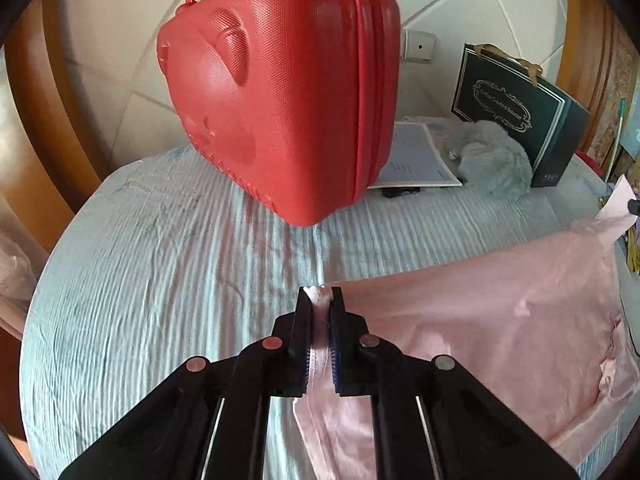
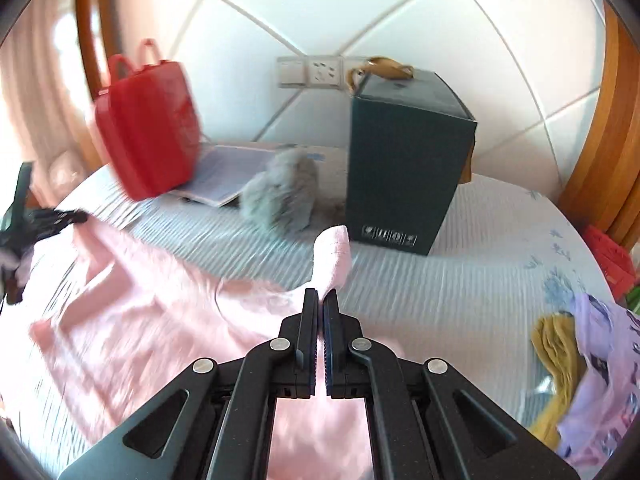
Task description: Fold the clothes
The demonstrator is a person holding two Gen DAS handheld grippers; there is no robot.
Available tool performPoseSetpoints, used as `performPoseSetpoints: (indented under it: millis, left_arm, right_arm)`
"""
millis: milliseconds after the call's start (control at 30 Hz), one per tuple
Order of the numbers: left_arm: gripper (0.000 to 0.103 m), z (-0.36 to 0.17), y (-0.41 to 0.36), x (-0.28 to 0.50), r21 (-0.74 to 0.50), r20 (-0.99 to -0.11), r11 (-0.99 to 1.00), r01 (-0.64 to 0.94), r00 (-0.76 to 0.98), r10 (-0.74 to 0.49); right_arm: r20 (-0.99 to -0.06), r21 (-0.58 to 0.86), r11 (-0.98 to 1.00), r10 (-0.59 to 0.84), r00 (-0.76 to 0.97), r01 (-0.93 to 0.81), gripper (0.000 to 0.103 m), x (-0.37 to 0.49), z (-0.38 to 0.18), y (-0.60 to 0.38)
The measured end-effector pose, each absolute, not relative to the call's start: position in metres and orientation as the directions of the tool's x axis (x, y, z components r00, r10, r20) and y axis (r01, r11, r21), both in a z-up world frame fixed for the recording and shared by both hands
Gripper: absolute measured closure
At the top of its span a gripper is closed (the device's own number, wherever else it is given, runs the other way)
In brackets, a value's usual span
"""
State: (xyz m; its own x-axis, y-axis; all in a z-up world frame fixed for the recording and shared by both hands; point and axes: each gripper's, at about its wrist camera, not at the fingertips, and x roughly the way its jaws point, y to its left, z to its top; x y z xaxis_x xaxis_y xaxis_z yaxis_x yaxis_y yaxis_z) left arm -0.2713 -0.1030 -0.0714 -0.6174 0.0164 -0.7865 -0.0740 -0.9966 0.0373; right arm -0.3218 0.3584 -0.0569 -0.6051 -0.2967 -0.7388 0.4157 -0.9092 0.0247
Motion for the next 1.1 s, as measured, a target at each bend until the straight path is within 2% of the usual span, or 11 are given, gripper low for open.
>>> performPoseSetpoints:
  millis: [133,167,200,233,333,467,700,933,1033,1067,1100]
  left_arm:
    - [0.091,-0.086,-0.100,-0.230,-0.003,-0.828,-0.996,-0.094,-0.558,0.055]
    - [0.077,-0.091,-0.099,-0.221,-0.010,-0.847,-0.995,-0.095,-0.528,0.059]
    - [0.070,-0.098,-0.099,-0.213,-0.012,-0.869,-0.996,-0.094,-0.491,0.057]
    - [0.065,-0.103,-0.097,-0.204,-0.016,-0.884,-0.995,-0.094,-0.463,0.058]
    - [0.064,-0.105,-0.097,-0.182,-0.051,-0.897,-0.995,-0.086,-0.433,0.083]
    - [0.057,-0.084,-0.102,-0.175,-0.072,-0.882,-0.996,-0.054,-0.463,0.088]
    - [0.056,-0.086,-0.097,-0.219,-0.076,-0.896,-0.997,0.009,-0.439,0.064]
    - [0.056,-0.099,-0.091,-0.254,-0.073,-0.910,-0.997,0.019,-0.411,0.058]
    - [0.056,-0.105,-0.091,-0.262,-0.042,-0.915,-0.999,0.020,-0.401,0.031]
    - [0.056,-0.108,-0.091,-0.264,-0.033,-0.918,-0.999,0.022,-0.397,0.021]
    - [0.056,-0.112,-0.091,-0.265,-0.027,-0.921,-0.999,0.024,-0.390,0.015]
  right_arm:
    - [-0.802,0.064,-0.910,-0.291,-0.522,0.410,0.098,-0.254,-0.073,0.385]
    - [-0.827,0.080,-0.919,-0.278,-0.489,0.387,0.088,-0.242,-0.084,0.390]
    - [-0.852,0.092,-0.931,-0.257,-0.456,0.354,0.079,-0.234,-0.096,0.396]
    - [-0.871,0.103,-0.941,-0.241,-0.427,0.322,0.077,-0.227,-0.106,0.402]
    - [-0.881,0.136,-0.961,-0.228,-0.415,0.239,0.076,-0.208,-0.115,0.415]
    - [-0.867,0.154,-0.978,-0.201,-0.455,0.137,0.070,-0.209,-0.104,0.429]
    - [-0.870,0.208,-0.977,-0.202,-0.450,0.038,0.070,-0.225,-0.105,0.437]
    - [-0.886,0.195,-0.980,-0.163,-0.433,-0.028,0.070,-0.268,-0.114,0.435]
    - [-0.886,0.206,-0.977,-0.164,-0.434,-0.050,0.057,-0.289,-0.120,0.435]
    - [-0.887,0.204,-0.977,-0.160,-0.433,-0.058,0.048,-0.295,-0.122,0.435]
    - [-0.889,0.205,-0.977,-0.159,-0.430,-0.064,0.048,-0.301,-0.125,0.434]
